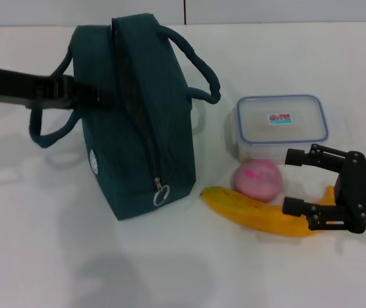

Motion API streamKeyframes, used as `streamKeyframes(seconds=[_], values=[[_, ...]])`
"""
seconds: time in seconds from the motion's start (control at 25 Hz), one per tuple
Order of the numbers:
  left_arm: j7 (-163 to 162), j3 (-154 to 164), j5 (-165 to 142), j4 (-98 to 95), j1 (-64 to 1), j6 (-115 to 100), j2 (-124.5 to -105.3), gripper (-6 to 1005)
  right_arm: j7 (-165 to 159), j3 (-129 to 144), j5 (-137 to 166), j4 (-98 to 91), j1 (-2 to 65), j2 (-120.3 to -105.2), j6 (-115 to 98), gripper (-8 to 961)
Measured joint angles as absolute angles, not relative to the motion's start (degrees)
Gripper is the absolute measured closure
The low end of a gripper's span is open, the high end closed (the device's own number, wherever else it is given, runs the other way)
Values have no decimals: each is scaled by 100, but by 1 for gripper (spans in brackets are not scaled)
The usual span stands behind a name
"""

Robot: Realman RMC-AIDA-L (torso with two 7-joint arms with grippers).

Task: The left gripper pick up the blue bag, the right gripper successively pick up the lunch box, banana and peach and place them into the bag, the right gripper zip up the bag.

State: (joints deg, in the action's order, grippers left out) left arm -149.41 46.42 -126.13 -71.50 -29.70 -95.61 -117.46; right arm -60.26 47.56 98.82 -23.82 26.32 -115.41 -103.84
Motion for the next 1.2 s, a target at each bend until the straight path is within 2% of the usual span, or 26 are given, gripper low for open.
streamKeyframes(seconds=[0.12, 0.36, 0.56, 0.76, 1.2], values=[[-14975, 4648, -12599, -7027, -2978, -9683, -11746, 458, -6131, 4647, 9813, -2382, 2630, -11532, -10327, 93], [-14950, 4757, -12576, -6968, -2971, -9818, -11773, 651, -6494, 4074, 9737, -2382, 2612, -11527, -10037, 94], [-14948, 4787, -12421, -6950, -2937, -10144, -11781, 834, -7198, 3493, 9684, -2176, 2620, -11554, -9009, 94], [-14926, 4790, -12190, -6950, -2935, -10411, -11750, 960, -7621, 3407, 9250, -1889, 2618, -11538, -8272, 95], [-14925, 4790, -12156, -6957, -2994, -10555, -11739, 960, -9053, 3473, 8982, -1613, 2735, -11539, -7066, 96]])
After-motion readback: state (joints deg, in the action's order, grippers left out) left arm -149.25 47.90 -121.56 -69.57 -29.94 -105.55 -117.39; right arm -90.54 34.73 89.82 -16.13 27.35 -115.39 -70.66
